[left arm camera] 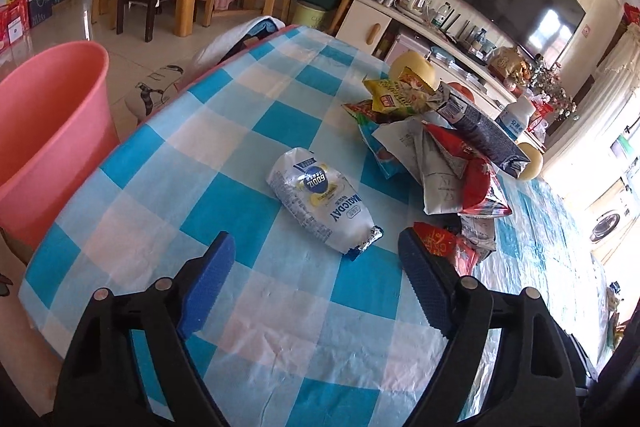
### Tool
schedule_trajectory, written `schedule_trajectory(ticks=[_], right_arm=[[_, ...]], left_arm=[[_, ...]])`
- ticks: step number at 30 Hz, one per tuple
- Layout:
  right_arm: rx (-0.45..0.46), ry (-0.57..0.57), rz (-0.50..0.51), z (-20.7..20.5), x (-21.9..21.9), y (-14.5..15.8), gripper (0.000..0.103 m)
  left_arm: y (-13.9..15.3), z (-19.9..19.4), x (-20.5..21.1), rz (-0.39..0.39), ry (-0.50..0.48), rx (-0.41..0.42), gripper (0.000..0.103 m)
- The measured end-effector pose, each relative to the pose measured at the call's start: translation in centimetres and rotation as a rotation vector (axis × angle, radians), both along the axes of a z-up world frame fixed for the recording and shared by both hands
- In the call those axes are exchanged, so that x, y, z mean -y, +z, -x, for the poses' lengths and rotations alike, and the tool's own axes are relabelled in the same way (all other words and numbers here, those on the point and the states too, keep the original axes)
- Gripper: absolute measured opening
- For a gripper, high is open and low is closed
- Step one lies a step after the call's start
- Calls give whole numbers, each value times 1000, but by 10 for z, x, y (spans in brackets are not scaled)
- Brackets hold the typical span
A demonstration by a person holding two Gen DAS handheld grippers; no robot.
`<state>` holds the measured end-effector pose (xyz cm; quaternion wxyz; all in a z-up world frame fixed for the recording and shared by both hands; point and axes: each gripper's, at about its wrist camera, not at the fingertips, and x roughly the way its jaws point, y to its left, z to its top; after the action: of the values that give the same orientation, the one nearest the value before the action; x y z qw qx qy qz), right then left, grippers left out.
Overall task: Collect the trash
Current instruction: 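Reach the left tool to the white Magicday bottle and close on it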
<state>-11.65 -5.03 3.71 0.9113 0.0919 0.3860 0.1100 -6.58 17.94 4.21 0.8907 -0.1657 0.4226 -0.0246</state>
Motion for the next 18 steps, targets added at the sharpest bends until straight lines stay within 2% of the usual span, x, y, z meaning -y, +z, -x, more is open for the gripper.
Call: schedule_trajectory(ticks=[1, 5, 9, 14, 16, 18], right_arm=[[-15, 10, -1, -5, -3, -4, 79], [-53, 29, -25, -24, -9, -15, 78], [-78, 36, -42, -41, -12, -22, 78], [-90, 47, -53, -59, -20, -30, 78], [-96, 52, -35, -64, -24, -33, 75], [-104, 55, -27, -66, -26, -37, 72]], left_arm=[[-2, -5, 2, 0, -4, -7, 84], [-10, -26, 13, -24, -21, -44, 77], [-19, -44, 23, -76, -28, -77, 76], [-27, -62, 27, -124, -20, -96, 70], [-28, -65, 25, -126, -16, -92, 66], [-29, -68, 26, -151, -16, -89, 59]])
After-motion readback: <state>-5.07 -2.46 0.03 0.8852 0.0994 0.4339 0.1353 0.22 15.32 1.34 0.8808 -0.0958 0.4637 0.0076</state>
